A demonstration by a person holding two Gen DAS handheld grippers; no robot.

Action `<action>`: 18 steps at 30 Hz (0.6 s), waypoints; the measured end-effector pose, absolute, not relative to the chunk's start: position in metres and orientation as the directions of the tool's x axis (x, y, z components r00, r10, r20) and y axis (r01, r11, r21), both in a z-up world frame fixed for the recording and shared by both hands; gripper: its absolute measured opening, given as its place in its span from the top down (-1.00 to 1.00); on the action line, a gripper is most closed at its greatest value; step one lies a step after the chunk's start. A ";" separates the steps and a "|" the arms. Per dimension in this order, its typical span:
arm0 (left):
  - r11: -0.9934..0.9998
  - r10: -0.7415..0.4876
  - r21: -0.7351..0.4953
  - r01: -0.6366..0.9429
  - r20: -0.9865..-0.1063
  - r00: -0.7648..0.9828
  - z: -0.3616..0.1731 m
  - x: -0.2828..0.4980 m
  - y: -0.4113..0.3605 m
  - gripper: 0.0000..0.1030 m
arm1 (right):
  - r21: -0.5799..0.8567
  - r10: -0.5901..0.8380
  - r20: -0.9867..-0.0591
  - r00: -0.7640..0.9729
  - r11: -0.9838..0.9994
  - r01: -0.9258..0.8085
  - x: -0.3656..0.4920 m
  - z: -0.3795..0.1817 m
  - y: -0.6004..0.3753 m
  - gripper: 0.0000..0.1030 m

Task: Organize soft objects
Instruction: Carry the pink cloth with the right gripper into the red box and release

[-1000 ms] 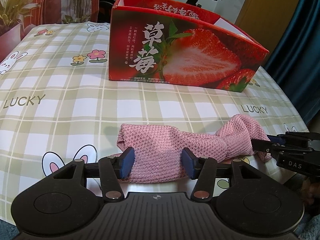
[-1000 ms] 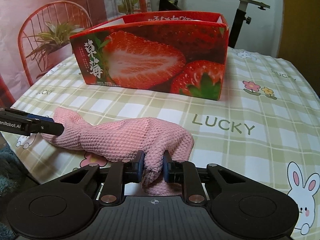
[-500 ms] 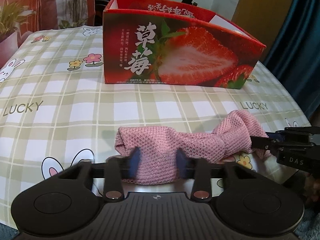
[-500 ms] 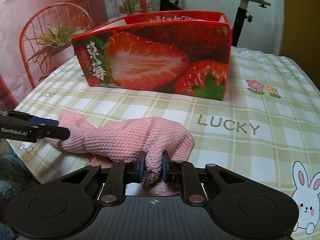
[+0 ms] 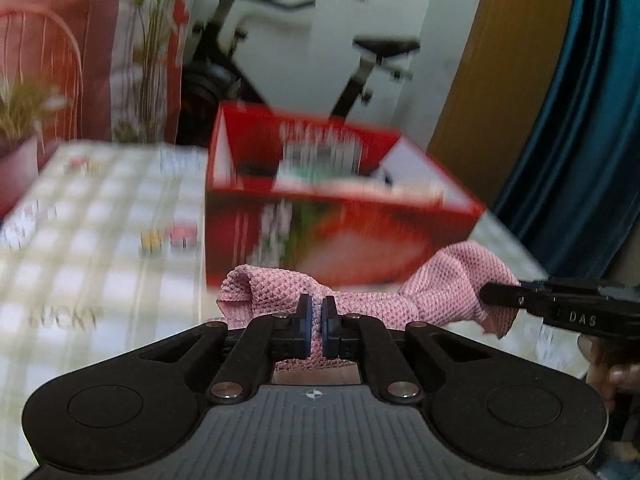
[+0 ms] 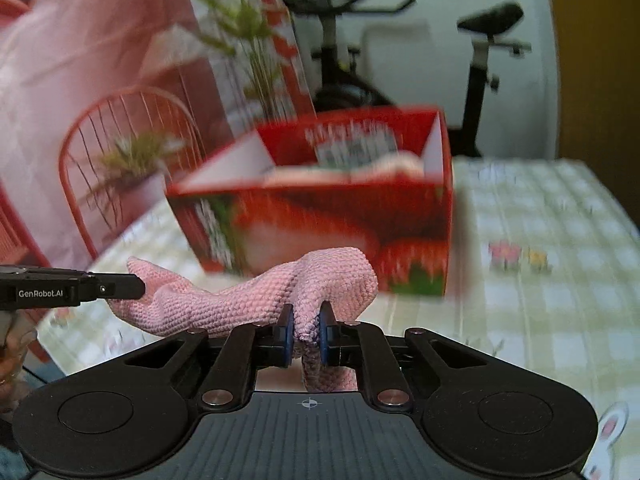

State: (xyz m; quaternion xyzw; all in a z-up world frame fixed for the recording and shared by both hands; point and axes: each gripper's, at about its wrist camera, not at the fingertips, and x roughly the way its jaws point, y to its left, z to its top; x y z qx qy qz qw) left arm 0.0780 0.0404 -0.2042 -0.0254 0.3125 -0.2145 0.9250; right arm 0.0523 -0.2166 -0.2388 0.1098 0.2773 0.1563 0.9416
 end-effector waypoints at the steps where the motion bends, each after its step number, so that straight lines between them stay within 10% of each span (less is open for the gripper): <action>1: 0.907 -0.414 -0.180 0.382 -0.551 0.725 -0.197 0.081 0.038 0.89 | 0.290 0.356 -0.471 0.807 0.926 -0.240 0.055 -0.230 -0.218 0.78; 18: 0.930 -0.342 -0.070 0.360 -0.521 0.782 -0.156 0.222 -0.026 0.89 | 0.154 0.235 -0.445 0.864 0.971 -0.184 0.207 -0.184 -0.236 0.78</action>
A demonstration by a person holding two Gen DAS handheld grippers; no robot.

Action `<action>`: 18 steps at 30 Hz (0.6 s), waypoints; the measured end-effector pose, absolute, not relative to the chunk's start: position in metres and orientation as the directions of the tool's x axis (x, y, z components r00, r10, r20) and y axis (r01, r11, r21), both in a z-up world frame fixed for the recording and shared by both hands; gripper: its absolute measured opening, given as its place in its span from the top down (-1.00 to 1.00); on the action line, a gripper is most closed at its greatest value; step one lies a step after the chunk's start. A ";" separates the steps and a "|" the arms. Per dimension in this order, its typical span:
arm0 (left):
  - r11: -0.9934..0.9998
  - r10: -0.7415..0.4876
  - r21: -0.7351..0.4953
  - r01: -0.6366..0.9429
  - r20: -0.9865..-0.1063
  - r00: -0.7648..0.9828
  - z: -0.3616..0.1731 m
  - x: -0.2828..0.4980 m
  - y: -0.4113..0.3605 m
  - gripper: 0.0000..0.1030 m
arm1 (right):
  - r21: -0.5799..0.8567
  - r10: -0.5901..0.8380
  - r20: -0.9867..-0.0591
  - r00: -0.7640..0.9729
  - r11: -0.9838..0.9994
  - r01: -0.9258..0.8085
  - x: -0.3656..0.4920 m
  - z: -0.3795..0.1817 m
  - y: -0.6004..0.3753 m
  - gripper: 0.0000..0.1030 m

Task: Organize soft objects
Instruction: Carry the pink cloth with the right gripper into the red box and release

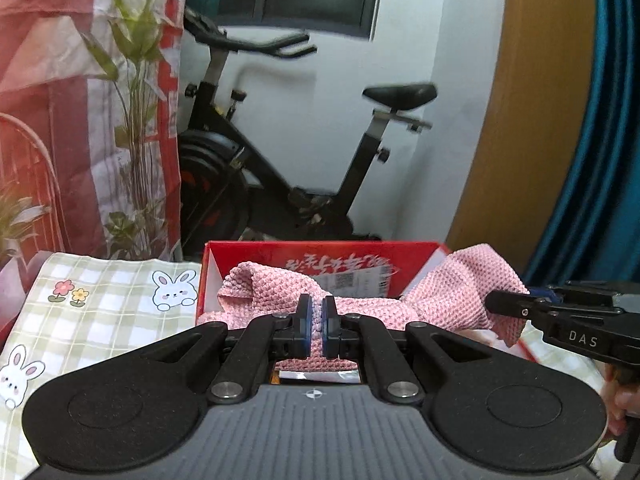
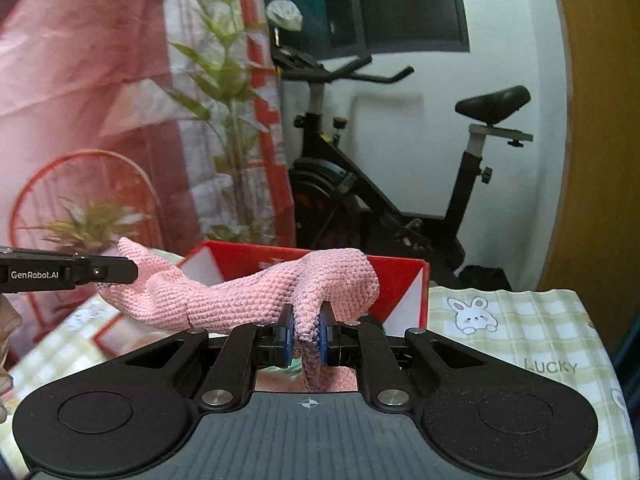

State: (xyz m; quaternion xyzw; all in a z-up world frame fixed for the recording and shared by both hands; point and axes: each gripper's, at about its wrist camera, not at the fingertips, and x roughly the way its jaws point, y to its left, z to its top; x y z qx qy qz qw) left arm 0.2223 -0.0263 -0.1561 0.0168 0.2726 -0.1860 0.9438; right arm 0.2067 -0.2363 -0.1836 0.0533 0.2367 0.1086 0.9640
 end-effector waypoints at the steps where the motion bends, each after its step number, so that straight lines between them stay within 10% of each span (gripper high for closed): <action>1: 0.932 -0.337 -0.072 0.356 -0.538 0.773 -0.161 0.231 -0.030 0.89 | 0.143 0.233 -0.460 0.857 0.972 -0.187 0.215 -0.188 -0.235 0.78; 18: 0.928 -0.318 -0.086 0.363 -0.690 0.650 -0.213 0.276 -0.039 0.84 | 0.097 0.191 -0.661 0.726 0.981 -0.169 0.274 -0.243 -0.208 0.73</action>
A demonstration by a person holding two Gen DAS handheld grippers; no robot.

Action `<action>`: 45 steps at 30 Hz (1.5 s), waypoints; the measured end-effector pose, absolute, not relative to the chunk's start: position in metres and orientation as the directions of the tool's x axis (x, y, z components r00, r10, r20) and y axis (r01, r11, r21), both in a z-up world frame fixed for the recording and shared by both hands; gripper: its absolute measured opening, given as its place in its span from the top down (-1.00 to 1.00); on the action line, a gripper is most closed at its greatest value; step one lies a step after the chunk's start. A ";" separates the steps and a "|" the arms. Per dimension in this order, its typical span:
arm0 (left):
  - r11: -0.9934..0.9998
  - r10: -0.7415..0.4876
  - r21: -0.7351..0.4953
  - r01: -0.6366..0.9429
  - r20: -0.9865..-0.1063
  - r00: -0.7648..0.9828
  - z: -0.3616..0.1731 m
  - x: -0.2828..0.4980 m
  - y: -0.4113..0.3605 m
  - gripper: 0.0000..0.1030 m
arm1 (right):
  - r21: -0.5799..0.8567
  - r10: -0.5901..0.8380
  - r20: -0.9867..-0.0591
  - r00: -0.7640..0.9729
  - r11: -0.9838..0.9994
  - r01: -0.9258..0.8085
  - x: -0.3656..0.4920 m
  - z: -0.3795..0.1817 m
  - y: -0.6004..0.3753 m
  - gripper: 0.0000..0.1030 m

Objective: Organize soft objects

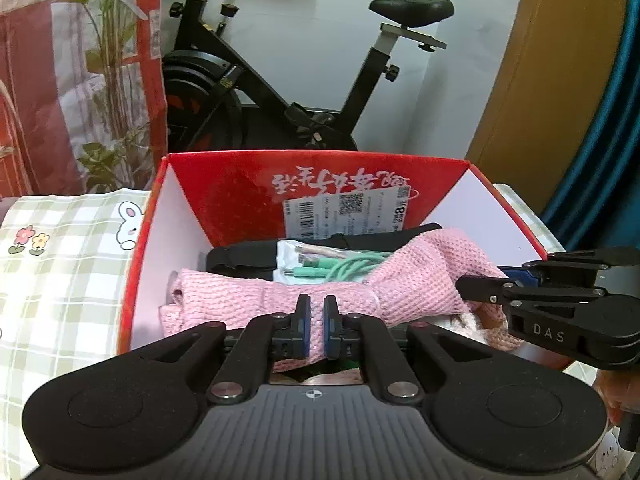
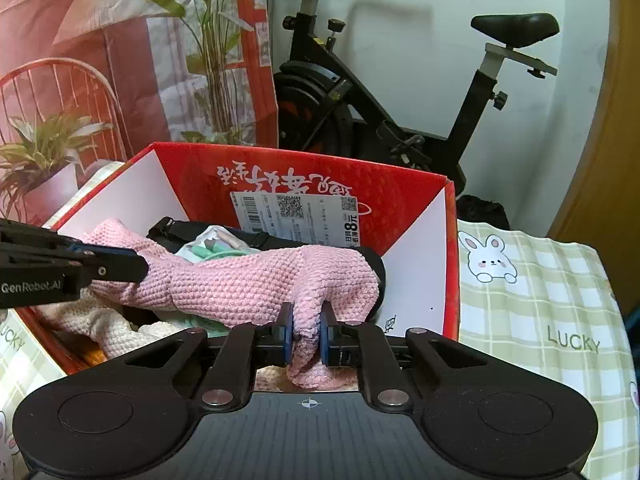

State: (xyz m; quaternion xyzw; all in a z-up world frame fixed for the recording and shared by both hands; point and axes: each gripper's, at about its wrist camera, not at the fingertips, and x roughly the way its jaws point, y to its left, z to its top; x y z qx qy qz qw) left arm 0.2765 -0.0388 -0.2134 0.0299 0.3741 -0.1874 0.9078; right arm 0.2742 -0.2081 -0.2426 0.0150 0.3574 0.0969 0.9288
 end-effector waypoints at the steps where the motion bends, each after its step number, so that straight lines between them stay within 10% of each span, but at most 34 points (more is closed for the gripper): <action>1: 0.930 -0.313 -0.084 0.358 -0.692 0.651 -0.213 0.278 -0.039 0.80 | 0.094 0.187 -0.660 0.728 0.982 -0.166 0.274 -0.241 -0.209 0.69; 7: 0.939 -0.294 -0.072 0.335 -0.673 0.679 -0.198 0.267 -0.032 -0.09 | 0.087 0.176 -0.638 0.750 0.984 -0.156 0.261 -0.224 -0.212 0.41; 16: 0.950 -0.269 -0.036 0.309 -0.595 0.757 -0.157 0.231 -0.020 -0.98 | 0.094 0.157 -0.561 0.813 0.988 -0.126 0.226 -0.174 -0.218 -0.77; 32: 0.974 -0.029 0.193 0.119 -0.416 0.909 -0.056 0.126 -0.004 -1.00 | 0.073 0.085 -0.389 0.917 0.995 -0.061 0.115 -0.063 -0.203 -0.99; 45: 0.984 -0.093 0.114 0.135 -0.319 0.943 0.004 0.030 0.010 -1.00 | 0.133 0.011 -0.285 0.959 0.991 0.028 -0.002 -0.017 -0.201 -0.99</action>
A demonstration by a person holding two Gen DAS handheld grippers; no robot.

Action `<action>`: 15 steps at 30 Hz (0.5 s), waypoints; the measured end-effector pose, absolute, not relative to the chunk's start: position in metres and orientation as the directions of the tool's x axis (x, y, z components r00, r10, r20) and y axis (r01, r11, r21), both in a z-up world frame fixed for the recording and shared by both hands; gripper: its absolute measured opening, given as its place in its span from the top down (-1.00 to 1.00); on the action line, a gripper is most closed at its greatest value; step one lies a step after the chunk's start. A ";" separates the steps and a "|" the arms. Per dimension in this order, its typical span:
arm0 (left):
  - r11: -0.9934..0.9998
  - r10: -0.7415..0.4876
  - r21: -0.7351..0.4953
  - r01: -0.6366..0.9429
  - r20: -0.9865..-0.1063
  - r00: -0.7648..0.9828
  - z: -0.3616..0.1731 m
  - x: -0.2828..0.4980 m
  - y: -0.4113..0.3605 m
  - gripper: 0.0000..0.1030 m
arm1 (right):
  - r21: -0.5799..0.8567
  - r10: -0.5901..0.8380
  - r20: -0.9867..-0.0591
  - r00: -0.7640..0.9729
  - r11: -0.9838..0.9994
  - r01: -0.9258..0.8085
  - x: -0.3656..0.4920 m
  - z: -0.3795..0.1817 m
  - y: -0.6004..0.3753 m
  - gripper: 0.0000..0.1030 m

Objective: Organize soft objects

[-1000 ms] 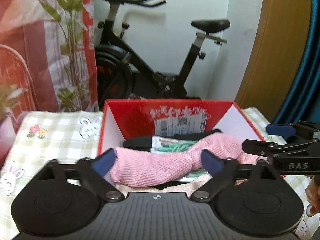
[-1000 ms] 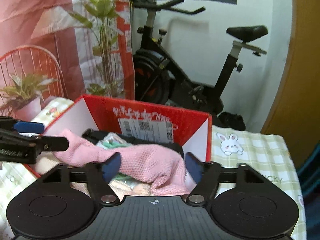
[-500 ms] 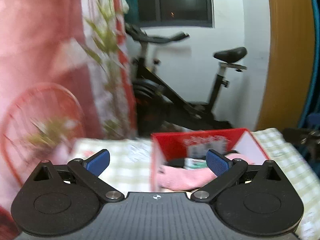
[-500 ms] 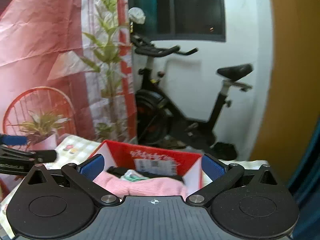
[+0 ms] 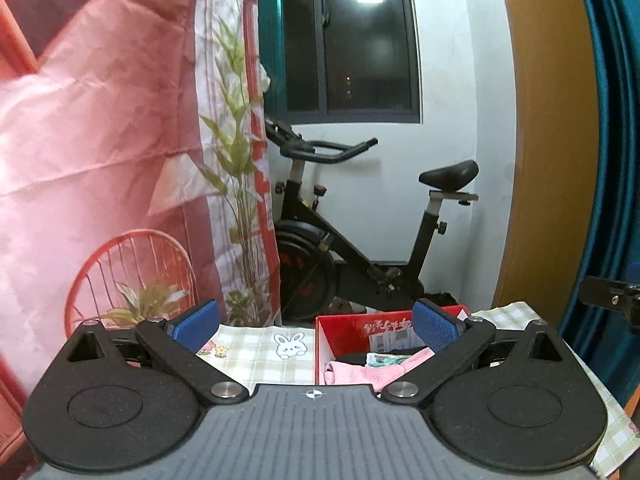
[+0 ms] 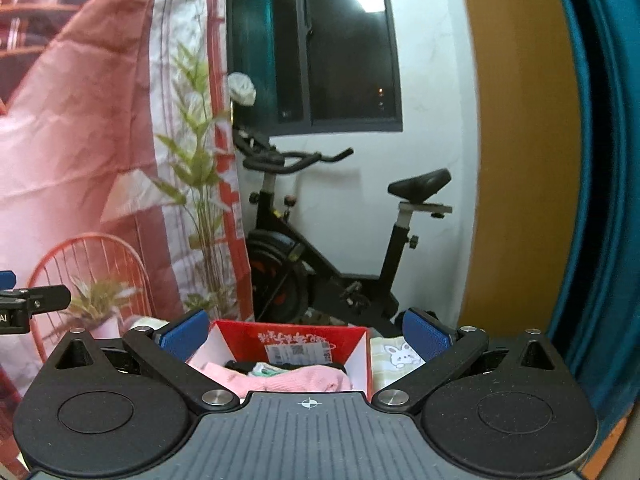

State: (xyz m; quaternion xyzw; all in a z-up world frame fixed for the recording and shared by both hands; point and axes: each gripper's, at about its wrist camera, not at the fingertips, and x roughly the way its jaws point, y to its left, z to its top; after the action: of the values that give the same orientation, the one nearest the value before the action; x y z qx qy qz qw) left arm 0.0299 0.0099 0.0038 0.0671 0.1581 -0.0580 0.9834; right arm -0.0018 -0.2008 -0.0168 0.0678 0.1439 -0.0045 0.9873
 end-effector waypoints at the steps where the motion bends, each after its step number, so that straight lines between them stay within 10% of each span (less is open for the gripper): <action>1: 0.984 -0.092 0.114 0.135 -0.316 0.944 0.003 0.027 0.009 -1.00 | 0.127 0.004 -0.277 0.961 0.991 0.032 -0.008 -0.015 -0.201 -0.99; 15: 0.990 -0.064 0.100 0.100 -0.315 0.947 0.000 0.008 0.011 -1.00 | 0.136 0.009 -0.246 0.969 0.990 0.025 -0.037 -0.009 -0.212 -0.99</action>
State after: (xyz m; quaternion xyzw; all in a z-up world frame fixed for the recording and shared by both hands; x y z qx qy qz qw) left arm 0.0076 0.0107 0.0000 0.0574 0.1574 -0.0418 0.9850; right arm -0.0367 -0.2121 -0.0086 0.0695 0.1242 -0.0042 0.9898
